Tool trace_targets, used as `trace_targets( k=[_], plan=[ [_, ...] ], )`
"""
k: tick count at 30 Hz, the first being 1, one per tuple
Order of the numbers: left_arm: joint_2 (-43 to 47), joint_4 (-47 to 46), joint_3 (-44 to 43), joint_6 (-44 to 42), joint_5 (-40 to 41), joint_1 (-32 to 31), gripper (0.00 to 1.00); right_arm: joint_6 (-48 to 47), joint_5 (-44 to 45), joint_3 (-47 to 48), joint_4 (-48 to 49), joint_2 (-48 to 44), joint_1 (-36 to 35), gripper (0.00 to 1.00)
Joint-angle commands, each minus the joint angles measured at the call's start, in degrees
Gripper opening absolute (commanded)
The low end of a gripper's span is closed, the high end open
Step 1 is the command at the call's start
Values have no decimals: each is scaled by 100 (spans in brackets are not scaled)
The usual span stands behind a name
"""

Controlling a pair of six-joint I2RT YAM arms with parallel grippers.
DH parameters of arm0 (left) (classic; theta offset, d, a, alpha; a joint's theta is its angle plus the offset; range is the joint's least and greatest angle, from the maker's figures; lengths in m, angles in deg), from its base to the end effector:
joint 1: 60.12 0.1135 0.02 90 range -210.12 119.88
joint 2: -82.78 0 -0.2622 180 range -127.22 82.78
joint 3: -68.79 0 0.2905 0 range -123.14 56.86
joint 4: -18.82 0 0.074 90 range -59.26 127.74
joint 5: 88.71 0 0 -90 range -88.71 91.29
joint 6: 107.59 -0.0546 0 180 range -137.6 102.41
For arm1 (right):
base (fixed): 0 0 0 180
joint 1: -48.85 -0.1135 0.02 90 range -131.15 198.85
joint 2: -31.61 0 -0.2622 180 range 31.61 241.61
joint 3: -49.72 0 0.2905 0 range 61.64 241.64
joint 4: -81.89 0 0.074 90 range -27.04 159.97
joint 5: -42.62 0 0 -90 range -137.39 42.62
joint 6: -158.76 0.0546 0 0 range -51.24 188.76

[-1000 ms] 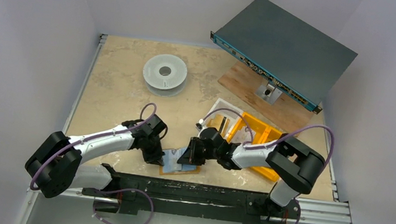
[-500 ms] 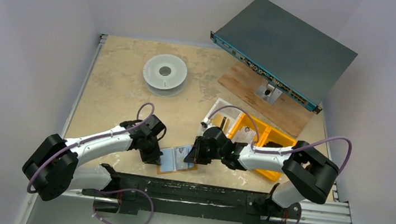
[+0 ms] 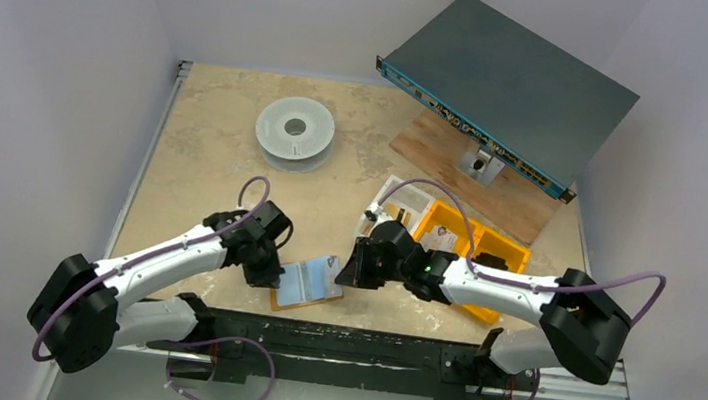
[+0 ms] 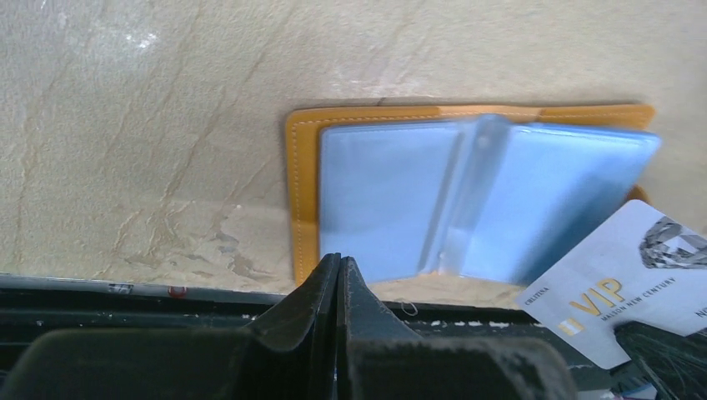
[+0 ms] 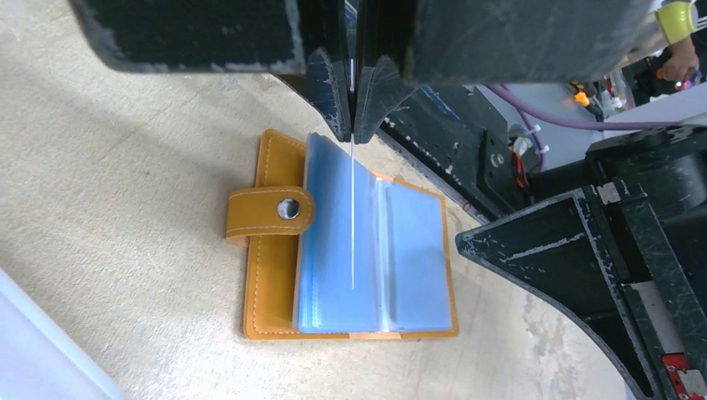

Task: Take the credit cards out of the card holder
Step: Place the credit card in the storage box.

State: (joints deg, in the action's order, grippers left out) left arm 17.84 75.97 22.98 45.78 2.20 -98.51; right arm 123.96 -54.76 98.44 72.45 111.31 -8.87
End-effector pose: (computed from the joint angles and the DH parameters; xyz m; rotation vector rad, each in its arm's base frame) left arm 0.1682 -0.1322 0.1309 -0.6444 2.8961 -0.2621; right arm 0.1648 0.2741 0.1389 -0.1323 2.5543 1.0753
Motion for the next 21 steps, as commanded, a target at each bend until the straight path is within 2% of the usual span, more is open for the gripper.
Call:
trace_targets(
  k=[1, 5, 12, 21],
  plan=[
    [301, 230, -474, -266, 123, 16, 0, -156, 263, 363, -459, -398, 15, 0],
    [569, 309, -717, -442, 94, 15, 2, -158, 385, 471, -739, -656, 16, 0],
    [974, 546, -1127, -854, 221, 16, 20, -141, 725, 641, -1294, -1151, 24, 0],
    [1308, 509, -1413, -1301, 226, 14, 59, -246, 1676, 959, -2548, -1842, 308, 0]
  ],
)
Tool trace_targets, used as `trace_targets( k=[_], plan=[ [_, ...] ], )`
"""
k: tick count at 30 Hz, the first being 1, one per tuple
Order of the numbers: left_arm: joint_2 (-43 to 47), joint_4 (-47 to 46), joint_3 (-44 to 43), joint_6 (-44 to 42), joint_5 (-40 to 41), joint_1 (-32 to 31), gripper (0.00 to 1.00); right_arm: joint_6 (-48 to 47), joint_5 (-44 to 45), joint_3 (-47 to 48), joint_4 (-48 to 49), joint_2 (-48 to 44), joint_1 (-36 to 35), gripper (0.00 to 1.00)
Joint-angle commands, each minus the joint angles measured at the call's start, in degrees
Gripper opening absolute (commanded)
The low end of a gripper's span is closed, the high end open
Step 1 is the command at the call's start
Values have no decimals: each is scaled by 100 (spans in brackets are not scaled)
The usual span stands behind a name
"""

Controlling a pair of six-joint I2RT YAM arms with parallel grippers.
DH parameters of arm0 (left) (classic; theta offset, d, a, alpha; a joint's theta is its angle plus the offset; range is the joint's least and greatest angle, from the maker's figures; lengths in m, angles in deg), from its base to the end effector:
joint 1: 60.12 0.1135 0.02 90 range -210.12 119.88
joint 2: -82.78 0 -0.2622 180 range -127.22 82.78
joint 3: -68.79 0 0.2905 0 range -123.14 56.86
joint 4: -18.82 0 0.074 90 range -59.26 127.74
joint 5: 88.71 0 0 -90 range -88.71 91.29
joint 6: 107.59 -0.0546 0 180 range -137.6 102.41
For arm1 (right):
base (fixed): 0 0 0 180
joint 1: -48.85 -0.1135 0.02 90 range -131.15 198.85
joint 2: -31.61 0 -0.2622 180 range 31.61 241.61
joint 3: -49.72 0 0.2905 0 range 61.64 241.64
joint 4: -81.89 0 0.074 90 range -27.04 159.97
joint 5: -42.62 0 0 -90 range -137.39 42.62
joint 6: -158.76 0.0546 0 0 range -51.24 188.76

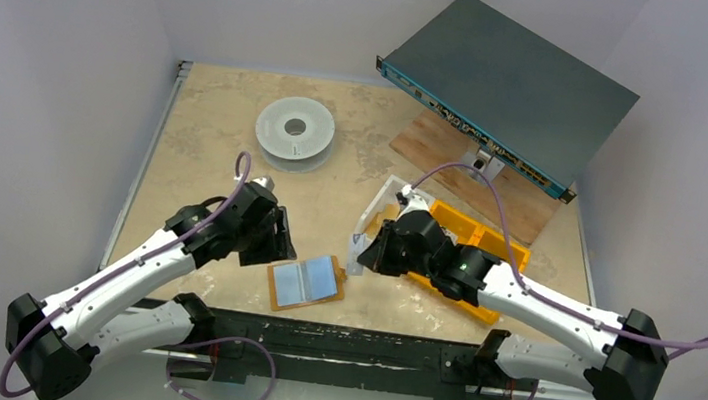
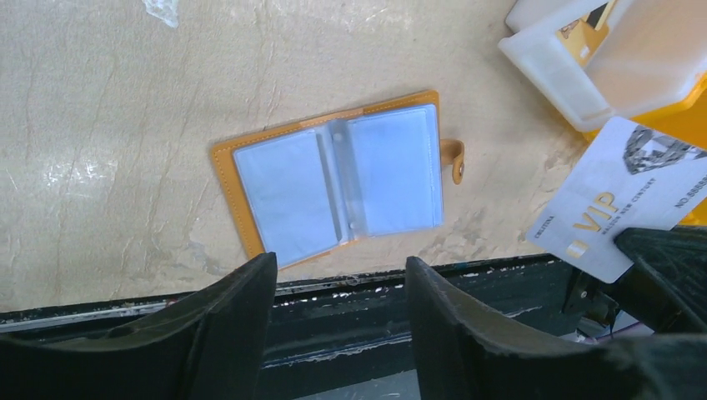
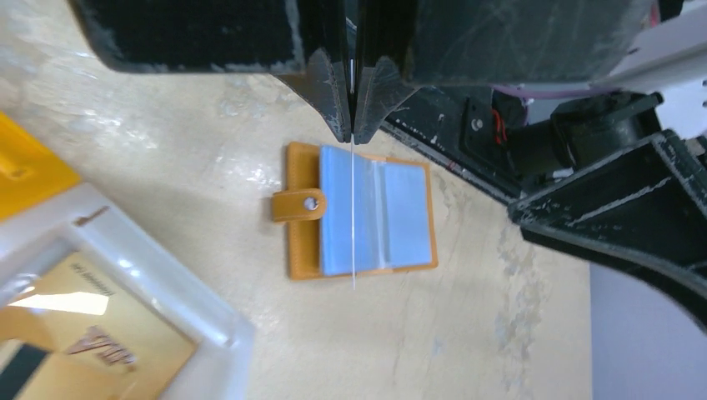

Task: Take the credit cards out of the card holder
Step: Place the credit card in the storage box.

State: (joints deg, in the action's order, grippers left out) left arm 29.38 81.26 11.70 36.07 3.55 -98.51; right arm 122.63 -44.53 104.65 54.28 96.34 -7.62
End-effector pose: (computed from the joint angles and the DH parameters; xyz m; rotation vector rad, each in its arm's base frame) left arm 0.1740 -0.1351 0.2328 -0.3722 2.6648 -0.5047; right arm 0.1660 0.2456 0.2231 -0.0251 2.4138 0.9447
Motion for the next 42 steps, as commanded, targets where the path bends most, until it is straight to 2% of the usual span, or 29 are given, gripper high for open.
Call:
trace_targets(
  k=[1, 5, 11, 15, 24, 38, 42],
  plan=[
    [170, -35, -319, -367, 90, 11, 62, -112, 760, 373, -928, -446, 255, 0],
    [149, -91, -406, -505, 16, 16, 69, -80, 1293, 555, -1682, -873, 545, 0],
    [74, -192, -496, -622, -90, 24, 71, -128, 2056, 834, -2838, -1159, 1150, 0],
    [34, -235, -555, -664, -146, 25, 72, -327, 2279, 943, -3109, -1086, 1566, 0],
    [-11, -247, -541, -713, -191, 54, 72, -797, 2439, 1011, -3043, -636, 2257, 0],
    [-127, -297, -520, -672, -340, 73, 72, -1001, 2010, 695, -2131, 337, 2358, 1],
    [-126, -275, -511, -679, -331, 75, 72, -1020, 1928, 562, -1920, 544, 2393, 6]
  ],
)
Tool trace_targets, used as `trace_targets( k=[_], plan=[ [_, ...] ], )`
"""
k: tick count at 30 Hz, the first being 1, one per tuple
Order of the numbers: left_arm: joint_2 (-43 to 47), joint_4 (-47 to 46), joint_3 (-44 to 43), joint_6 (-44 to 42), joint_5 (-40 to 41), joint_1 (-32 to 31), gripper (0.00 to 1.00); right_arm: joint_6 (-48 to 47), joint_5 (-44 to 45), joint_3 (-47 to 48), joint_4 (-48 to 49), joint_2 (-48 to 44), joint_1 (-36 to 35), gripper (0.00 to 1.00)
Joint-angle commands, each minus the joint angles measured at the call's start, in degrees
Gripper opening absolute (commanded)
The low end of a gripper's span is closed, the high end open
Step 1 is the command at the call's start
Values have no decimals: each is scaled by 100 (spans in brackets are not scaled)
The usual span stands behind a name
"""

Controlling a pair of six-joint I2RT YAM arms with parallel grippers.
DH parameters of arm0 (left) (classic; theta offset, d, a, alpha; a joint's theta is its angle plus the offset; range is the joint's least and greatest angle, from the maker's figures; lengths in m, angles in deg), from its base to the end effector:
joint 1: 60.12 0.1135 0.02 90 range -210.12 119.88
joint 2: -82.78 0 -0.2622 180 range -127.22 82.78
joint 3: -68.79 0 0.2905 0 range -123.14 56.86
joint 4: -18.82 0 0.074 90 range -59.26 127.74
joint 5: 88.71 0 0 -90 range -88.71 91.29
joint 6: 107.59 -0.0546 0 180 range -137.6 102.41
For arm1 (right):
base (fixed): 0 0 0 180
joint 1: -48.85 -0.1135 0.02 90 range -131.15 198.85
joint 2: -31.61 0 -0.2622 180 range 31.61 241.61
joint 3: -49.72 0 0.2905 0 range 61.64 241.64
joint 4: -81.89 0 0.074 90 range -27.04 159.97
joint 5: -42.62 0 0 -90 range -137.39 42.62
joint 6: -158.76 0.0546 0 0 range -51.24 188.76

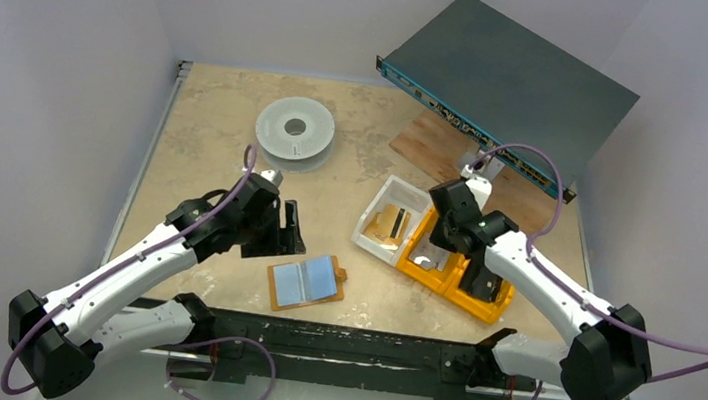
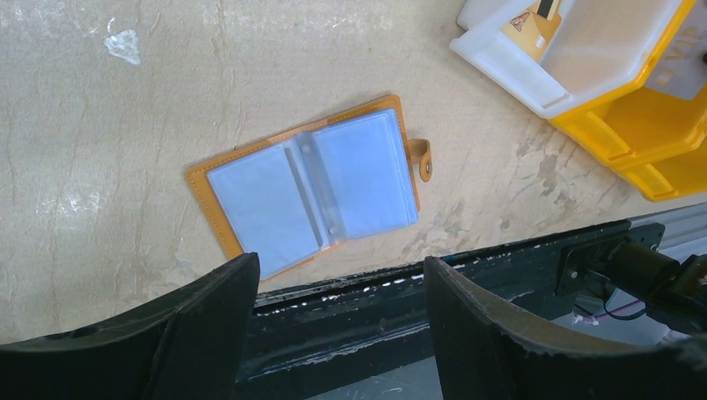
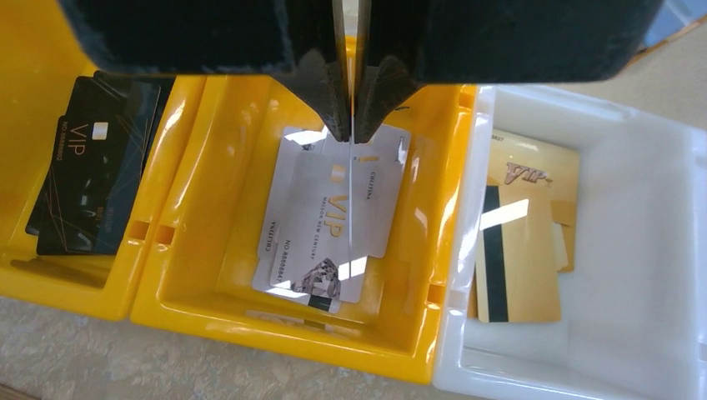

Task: Take the credit cards out of the card holder
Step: Place the credit card in the storage box.

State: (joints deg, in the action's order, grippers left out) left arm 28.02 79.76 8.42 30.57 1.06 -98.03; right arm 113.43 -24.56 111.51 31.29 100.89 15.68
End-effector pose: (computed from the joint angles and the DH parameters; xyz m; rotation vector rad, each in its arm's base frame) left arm 0.1821 -0.1421 0.2503 -0.2346 2.6346 -0.5673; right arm 0.2468 0.1360 0.2153 0.3886 2.4394 0.0557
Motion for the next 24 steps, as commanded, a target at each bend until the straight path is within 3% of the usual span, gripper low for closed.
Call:
trace_targets(
  k=[1, 15, 24],
  plan=[
    [-2, -123, -178, -130, -82, 29, 72, -94, -114, -146, 432, 127, 68, 8],
    [-20, -154, -28, -69, -105, 25, 72, -287, -764, 135, 398, -113, 77, 44],
    [-82, -55, 50, -175, -84, 51, 72, -580, -1545, -6, 448, -492, 31, 52]
  ],
)
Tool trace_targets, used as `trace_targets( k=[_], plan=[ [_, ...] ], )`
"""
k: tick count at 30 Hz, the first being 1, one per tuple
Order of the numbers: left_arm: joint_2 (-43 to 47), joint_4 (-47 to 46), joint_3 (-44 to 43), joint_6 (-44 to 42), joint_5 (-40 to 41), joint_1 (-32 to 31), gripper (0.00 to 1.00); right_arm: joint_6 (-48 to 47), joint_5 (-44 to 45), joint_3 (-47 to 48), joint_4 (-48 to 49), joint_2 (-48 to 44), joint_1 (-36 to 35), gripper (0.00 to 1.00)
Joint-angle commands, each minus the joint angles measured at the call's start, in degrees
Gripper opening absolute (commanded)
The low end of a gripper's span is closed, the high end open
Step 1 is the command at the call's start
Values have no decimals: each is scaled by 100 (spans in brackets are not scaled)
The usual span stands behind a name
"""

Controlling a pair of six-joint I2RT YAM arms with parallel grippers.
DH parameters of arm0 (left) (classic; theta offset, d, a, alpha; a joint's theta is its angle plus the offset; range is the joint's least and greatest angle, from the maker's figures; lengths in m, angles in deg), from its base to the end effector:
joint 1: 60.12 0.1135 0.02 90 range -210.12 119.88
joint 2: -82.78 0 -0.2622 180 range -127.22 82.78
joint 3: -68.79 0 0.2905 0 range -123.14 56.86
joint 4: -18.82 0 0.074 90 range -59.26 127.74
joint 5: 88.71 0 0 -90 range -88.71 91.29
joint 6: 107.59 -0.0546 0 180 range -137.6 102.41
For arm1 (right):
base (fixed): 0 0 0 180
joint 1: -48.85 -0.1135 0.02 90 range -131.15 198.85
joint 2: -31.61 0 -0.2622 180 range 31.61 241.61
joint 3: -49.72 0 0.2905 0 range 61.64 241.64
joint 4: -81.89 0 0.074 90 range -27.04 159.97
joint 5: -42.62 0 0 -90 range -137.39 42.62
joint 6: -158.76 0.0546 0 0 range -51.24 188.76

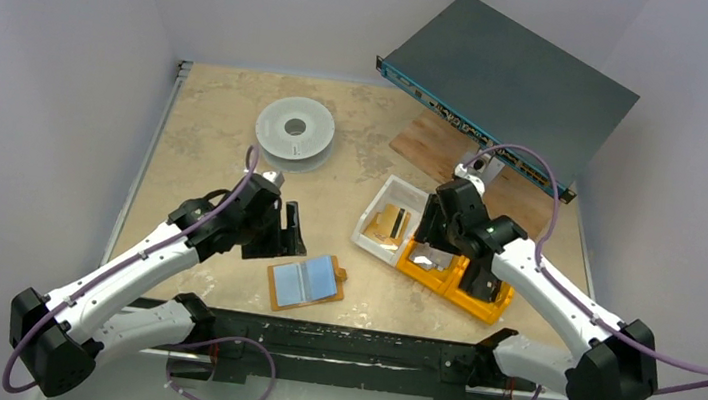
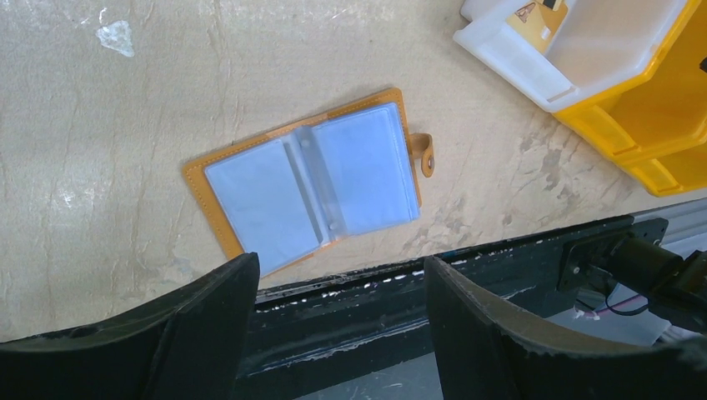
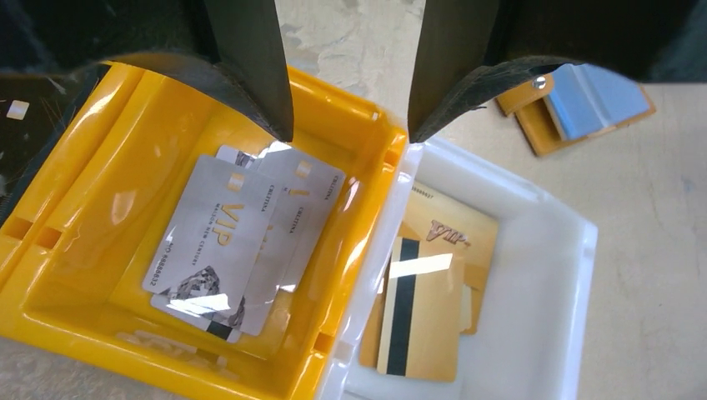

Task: Take the credit cards out of the card holder
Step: Place the credit card in the storage box, then remove the credit card from the card holder.

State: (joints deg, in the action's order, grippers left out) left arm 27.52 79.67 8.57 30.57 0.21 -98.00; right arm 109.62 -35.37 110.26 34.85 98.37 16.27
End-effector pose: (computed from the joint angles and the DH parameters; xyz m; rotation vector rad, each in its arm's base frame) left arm 0.1826 -0.1433 0.2476 -0.2307 2.6505 -0.5752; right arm 0.2434 0.1420 0.2209 0.2668 2.4795 0.2847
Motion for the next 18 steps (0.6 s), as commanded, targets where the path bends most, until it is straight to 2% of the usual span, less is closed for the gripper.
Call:
trace_targets(
  k=[1, 5, 7, 12, 18],
  plan=[
    [-34, -35, 46, -185, 11, 63, 72, -190, -502, 61, 126, -346, -60, 53],
    [-22, -10, 99, -165, 32, 92, 72, -92, -668, -150, 347, -508, -402, 53],
    [-3, -6, 145, -121, 44, 115, 72, -14, -548, -124, 398, -387, -815, 53],
    [49, -19, 330, 64, 85, 180, 72, 221, -408, 99, 711, 289, -1894, 53],
    [66, 83, 530, 198, 213, 440, 72, 256, -275, 693, 1047, 1382, -2829, 53]
  ],
)
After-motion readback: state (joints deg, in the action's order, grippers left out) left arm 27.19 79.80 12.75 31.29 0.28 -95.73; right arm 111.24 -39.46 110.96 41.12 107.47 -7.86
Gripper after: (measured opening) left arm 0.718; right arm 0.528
